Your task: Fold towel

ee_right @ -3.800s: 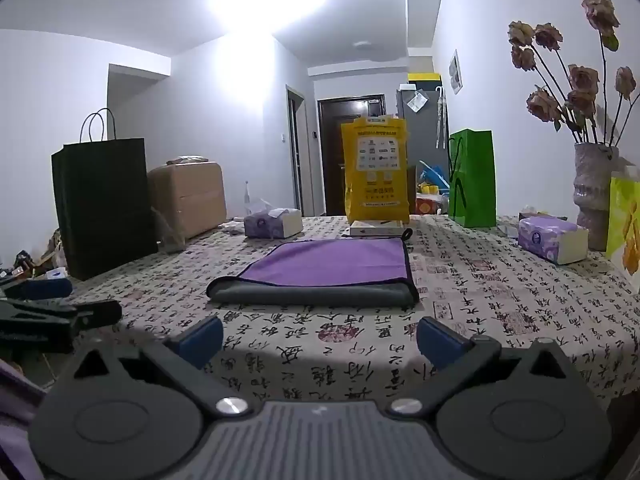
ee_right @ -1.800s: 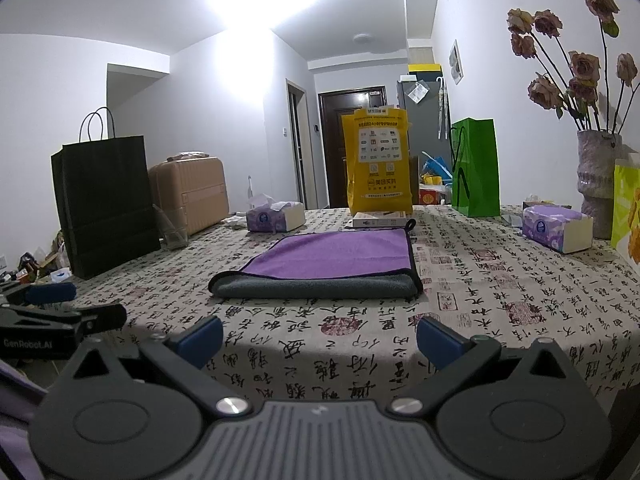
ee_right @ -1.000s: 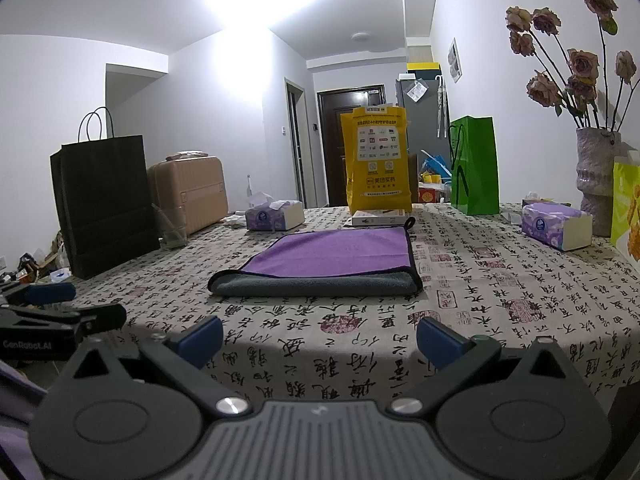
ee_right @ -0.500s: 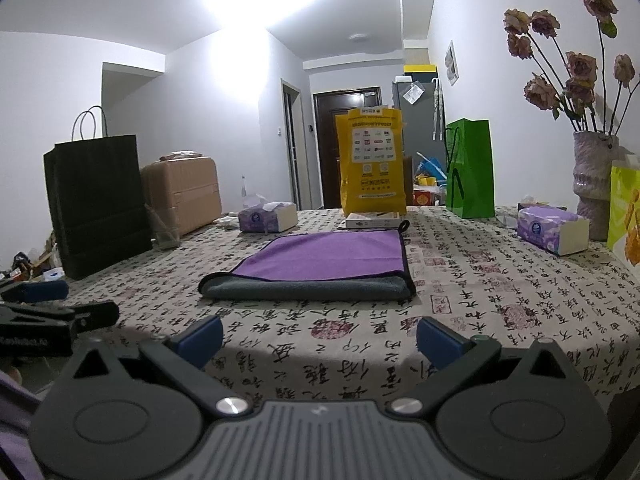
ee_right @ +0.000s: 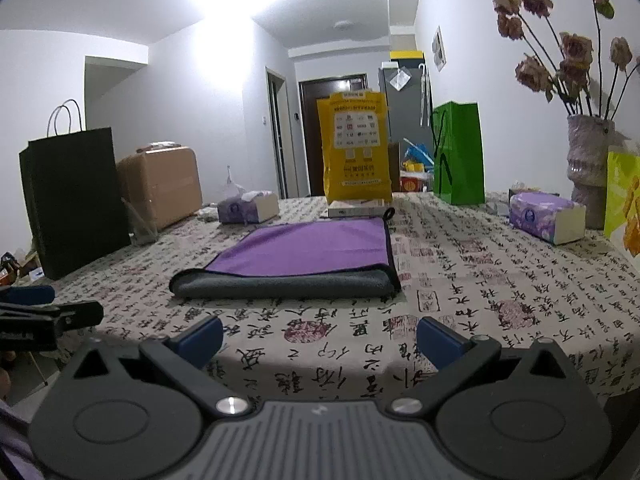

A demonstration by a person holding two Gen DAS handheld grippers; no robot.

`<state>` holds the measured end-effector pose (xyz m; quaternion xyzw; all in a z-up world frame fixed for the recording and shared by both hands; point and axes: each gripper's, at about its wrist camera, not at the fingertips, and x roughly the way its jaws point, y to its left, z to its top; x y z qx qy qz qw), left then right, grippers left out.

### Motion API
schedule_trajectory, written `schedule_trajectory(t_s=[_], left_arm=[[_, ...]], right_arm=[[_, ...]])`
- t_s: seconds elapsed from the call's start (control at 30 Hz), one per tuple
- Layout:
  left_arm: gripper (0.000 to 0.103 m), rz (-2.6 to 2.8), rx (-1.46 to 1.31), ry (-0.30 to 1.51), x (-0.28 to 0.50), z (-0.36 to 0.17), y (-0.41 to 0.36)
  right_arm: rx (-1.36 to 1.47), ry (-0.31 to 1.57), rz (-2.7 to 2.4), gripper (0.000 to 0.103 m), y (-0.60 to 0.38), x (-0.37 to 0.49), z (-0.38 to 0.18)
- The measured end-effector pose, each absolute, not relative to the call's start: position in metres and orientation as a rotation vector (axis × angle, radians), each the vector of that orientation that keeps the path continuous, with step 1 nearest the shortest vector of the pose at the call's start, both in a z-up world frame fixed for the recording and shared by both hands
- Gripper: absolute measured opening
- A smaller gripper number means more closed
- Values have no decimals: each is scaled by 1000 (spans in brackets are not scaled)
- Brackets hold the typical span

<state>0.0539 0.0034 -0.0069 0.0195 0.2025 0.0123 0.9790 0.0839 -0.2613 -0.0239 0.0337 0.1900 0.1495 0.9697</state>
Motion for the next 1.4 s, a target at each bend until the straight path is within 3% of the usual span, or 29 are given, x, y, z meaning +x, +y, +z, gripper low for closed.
schedule_trajectory(t_s=[0.53,0.63,0.7,0.83,1.0,1.13,1.23,1.27,1.4], left_arm=[[103,-1,3,519,139,-18,13],[101,-21,-3,524,157,-20,18],[97,-22,7,520,168,-21,20],[81,-37,9,543,196,-24,27],[66,-67,-14,587,227,-27,34],[42,-113,-27,647,245,-31,37],[15,-123,-27,662,249,-33,37],[10,-132,-31,664,250,-33,38],[6,-129,-71,650,251,-31,46]], right_arm=[[-44,386,282,102,-264,155,-39],[-43,408,302,98,-264,172,-41],[-32,433,345,89,-265,188,-43],[-46,434,358,86,-265,210,-43],[-58,456,391,64,-266,245,-41],[-65,484,401,52,-266,267,-45],[-76,532,405,25,-264,280,-50],[-78,548,413,7,-264,283,-50],[-95,565,420,4,-263,287,-51]])
